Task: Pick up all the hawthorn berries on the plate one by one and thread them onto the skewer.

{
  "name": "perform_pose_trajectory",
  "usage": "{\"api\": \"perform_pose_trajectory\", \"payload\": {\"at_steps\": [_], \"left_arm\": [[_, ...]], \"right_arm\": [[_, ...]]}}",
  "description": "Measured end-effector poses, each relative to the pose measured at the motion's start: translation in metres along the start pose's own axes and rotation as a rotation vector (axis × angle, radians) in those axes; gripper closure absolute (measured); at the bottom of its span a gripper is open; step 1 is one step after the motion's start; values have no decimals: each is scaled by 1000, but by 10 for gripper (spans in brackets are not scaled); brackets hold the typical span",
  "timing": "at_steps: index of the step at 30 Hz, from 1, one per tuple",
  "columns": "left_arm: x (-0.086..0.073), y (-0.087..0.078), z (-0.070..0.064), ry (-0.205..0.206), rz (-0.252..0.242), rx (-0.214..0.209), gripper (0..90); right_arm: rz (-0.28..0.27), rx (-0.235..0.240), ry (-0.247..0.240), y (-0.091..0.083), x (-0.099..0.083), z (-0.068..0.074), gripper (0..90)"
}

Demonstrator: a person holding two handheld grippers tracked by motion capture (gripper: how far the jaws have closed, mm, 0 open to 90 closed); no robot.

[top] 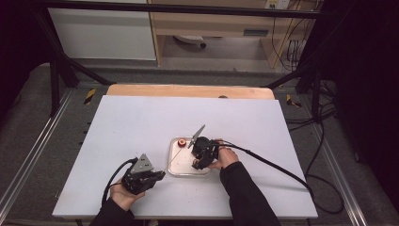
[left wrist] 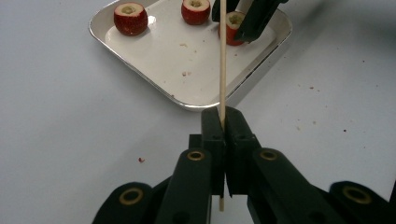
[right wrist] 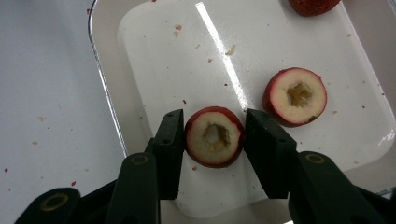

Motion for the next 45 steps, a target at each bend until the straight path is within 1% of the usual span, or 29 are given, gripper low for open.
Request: {"api": "perform_pose_trajectory", "payload": {"at_steps": [4, 7, 9, 10, 11, 12, 13, 16, 17, 18, 20, 21, 22, 23, 24, 26, 27, 28, 29, 30, 31, 32, 33, 34, 35, 37, 39, 40, 45], "left_arm": [[0, 0, 0, -1, -2, -3, 880], [2, -1, -1, -9, -11, -9, 880], [2, -2, -1, -13, -17, -10, 880], [3, -2, -1, -15, -20, -12, 880], [3, -3, -1, -17, -24, -10, 880], [4, -3, -2, -18, -28, -11, 880], [4, -4, -2, -23, -36, -13, 880], [6, -6, -1, -35, -47, -3, 880], [7, -6, -2, -39, -54, -3, 880], [7, -7, -2, -41, -59, -4, 880], [8, -7, -2, -51, -69, -6, 880], [9, -7, -3, -56, -73, -6, 880], [9, -7, -3, -62, -75, -7, 880], [9, -6, -4, -68, -78, -8, 880], [10, -6, -5, -77, -82, -11, 880], [10, -5, -6, -82, -83, -11, 881], [11, -5, -8, -86, -84, -11, 881], [11, -4, -9, -88, -84, -11, 881], [12, -4, -10, -91, -85, -11, 881], [12, -3, -12, -94, -86, -11, 881], [14, -2, -14, -97, -89, -15, 881], [14, -2, -15, -98, -90, -14, 881], [15, -1, -16, -99, -93, -14, 881], [16, -1, -17, -102, -95, -15, 881], [18, 0, -20, -110, -101, -21, 881], [19, 0, -22, -114, -106, -22, 881], [22, 2, -25, -125, -114, -24, 881], [22, 2, -25, -125, -114, -24, 881], [26, 6, -33, -137, -124, -29, 881]], "right_arm": [[0, 3, 13, 0, 0, 0, 587], [-42, 7, 41, -5, 2, 1, 589], [-116, 17, 70, -16, 8, 5, 589], [-116, 17, 70, -16, 8, 5, 589], [-171, 14, 99, -27, 11, 7, 589], [-171, 14, 99, -27, 11, 7, 589], [-201, 13, 110, -33, 13, 8, 589], [-330, 14, 182, -52, 16, 7, 590], [-407, 20, 229, -61, 16, 6, 590], [-407, 20, 229, -61, 16, 6, 590], [-486, 23, 268, -71, 15, 5, 591], [-557, 34, 308, -79, 14, 5, 591], [-557, 34, 308, -79, 14, 5, 591], [-617, 39, 341, -85, 13, 5, 591], [-617, 39, 341, -85, 13, 5, 591], [-677, 49, 370, -90, 12, 6, 591], [-738, 67, 394, -94, 13, 6, 591], [-738, 67, 394, -94, 13, 6, 591], [-790, 75, 418, -98, 13, 7, 592], [-790, 75, 418, -98, 13, 7, 592], [-848, 80, 431, -101, 14, 7, 592], [-848, 80, 431, -101, 14, 7, 592], [-897, 97, 452, -105, 16, 8, 592], [-897, 97, 452, -105, 16, 8, 592], [-942, 98, 459, -108, 17, 8, 592], [-954, 96, 459, -109, 17, 8, 592], [-1000, 102, 465, -112, 19, 10, 592], [-1000, 102, 465, -112, 19, 10, 592], [-1079, 117, 486, -119, 24, 13, 592]]}}
Point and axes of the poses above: each handheld gripper's, and its own axes: y roughly forward along the jaws, x roughly out of its top, z roughly to its left, the point moved 9 cm from there along y, roughly forward along the jaws, and after that the axes turned 12 degrees about x, right-handed, at the moved point
